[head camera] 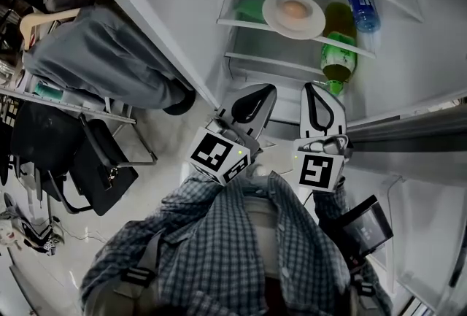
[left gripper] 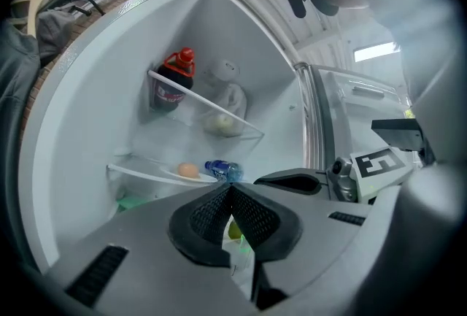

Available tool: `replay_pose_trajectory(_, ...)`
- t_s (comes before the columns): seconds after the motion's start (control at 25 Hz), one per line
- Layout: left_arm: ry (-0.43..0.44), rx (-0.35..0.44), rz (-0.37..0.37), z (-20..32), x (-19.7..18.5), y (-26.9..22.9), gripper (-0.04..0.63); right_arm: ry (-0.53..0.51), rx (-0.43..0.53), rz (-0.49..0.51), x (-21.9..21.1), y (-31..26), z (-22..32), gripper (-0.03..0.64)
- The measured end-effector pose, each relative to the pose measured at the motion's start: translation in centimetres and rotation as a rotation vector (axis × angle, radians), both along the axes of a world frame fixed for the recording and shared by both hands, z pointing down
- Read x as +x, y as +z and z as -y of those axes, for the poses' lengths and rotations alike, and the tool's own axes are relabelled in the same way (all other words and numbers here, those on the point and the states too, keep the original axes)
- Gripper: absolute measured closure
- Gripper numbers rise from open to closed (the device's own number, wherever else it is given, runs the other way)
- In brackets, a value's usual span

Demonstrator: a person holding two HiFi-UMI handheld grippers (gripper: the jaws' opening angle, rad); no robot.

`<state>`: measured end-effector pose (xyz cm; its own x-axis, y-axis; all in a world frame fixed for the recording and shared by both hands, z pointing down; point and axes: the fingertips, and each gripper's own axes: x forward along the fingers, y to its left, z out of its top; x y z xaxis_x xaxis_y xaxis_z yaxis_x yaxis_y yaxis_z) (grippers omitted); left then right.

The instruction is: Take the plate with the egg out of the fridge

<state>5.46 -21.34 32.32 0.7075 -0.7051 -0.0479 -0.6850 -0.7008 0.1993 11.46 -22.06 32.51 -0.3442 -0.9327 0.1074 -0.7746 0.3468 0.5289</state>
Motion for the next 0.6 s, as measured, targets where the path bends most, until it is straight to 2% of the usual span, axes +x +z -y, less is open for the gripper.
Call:
replay_pose_trajectory(0.16, -0.002, -0.001, -0.006, 0.9, -0.5, 0.0, 0.589, 0.015, 0.02, -0.05, -0.4, -0.3, 2.3, 0.611)
replay_pose_trajectory(0.4, 0.005, 0.0, -0.015, 1.7, -1.2, 0.0, 0.589, 0.012, 0.048, -0.332, -1.5, 0.9, 5.6, 0.611)
replay_pose_trajectory(0.6, 0.0, 0.001, -0.021, 2.2, -2.0, 0.1, 0.589, 0.029, 0.044, -0.469, -1.8, 1.4, 7.8, 0.606)
